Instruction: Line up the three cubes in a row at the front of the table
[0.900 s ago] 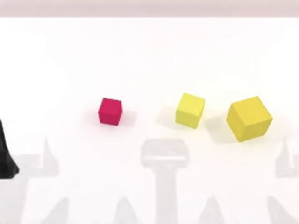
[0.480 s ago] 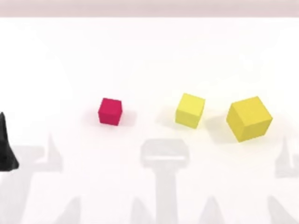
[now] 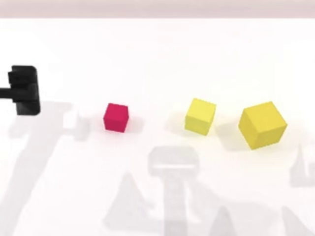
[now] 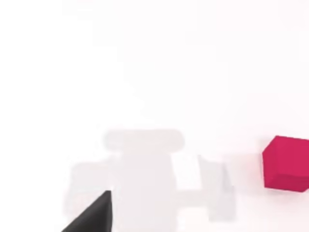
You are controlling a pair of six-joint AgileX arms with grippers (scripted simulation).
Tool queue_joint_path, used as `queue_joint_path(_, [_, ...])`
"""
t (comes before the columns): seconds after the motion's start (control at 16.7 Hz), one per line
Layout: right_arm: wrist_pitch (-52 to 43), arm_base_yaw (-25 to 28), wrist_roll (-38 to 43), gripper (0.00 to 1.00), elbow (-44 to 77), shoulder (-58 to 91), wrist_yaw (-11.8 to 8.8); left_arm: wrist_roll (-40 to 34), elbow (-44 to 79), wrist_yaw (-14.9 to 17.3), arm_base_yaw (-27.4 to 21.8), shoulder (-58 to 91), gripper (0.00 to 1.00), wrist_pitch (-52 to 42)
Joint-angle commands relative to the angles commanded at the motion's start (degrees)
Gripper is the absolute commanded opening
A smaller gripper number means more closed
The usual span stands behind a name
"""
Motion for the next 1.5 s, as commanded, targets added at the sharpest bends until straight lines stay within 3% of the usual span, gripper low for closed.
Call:
queue_joint_path(0.42, [0.0,0.0,0.0,1.00,0.0,0.0,0.0,-3.7,36.5,0.2,-7.9,46.0,1.00,-24.5])
queue_joint_path(0.78, [0.0,0.0,0.0,1.00,0.0,0.0,0.0,-6.0,59.2,0.3,-12.7,70.6,1.00,-38.5])
queue_joint_path(1.02, [0.0,0.0,0.0,1.00,0.0,0.0,0.0,-6.6,65.8,0.2,-14.1,77.1,1.00,-42.0])
queue_joint_path(1.5, [0.0,0.0,0.0,1.00,0.0,0.0,0.0,-6.5,63.8,0.2,-13.9,77.8,1.00,-39.7])
